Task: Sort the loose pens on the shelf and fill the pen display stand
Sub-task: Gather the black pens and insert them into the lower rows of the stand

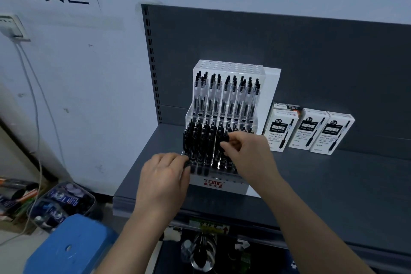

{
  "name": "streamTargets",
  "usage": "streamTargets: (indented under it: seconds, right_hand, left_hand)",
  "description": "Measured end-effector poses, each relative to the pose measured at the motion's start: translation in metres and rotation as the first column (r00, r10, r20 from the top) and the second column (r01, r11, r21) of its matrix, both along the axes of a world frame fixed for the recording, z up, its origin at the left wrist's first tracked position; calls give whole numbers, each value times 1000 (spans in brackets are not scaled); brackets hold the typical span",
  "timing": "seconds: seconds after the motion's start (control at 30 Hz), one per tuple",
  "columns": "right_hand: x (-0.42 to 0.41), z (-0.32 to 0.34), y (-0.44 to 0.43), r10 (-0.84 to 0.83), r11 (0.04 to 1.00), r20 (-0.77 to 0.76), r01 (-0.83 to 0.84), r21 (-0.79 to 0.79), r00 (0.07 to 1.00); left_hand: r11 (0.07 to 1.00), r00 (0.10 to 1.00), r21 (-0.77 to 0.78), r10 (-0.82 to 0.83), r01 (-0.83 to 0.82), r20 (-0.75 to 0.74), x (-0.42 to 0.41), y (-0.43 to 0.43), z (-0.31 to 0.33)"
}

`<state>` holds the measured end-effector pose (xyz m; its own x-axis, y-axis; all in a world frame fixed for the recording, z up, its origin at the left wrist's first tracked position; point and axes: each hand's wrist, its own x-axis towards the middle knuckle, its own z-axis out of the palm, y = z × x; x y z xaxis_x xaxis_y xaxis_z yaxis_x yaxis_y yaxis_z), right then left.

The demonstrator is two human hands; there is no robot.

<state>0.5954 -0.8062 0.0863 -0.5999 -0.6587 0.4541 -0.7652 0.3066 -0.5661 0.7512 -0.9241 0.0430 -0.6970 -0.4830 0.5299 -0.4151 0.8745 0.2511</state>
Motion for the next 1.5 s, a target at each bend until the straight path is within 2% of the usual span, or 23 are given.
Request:
streamTargets:
  seconds: [0.1,0.33,0.47,0.6,0.73,0.93,1.2,1.5]
  right_hand:
    - [0,-5,-7,-11,993,1,11,120,1000]
    - [2,-7,-12,-32,977,4,30,209,999]
    - [1,-6,-16,-50,960,-56,63,272,997]
    - [2,-6,-9,-53,962,-35,60,268,998]
    - [7,-9,19,-54,984,-49,62,167,997]
    - [5,-16,76,-210,967,-210,234,98,955]
    - [-29,-19,187,-416,879,-157,440,184,896]
    - [-77,-18,367,-576,762,-161,598,248,801]
  left_hand:
    - [1000,1000,24,9,-9,4,2,-1,1]
    - [999,1000,44,10,-10,14,4,3,1]
    - [999,1000,50,8,-8,14,5,6,2]
    - [998,1000,61,-1,-1,28,4,10,6]
    - [997,999,63,-40,40,6,-3,16,11]
    - [987,986,43,-154,157,-61,-27,47,26]
    - [933,933,28,-357,359,-41,-90,136,24]
    - [868,870,91,-492,489,17,-178,293,20]
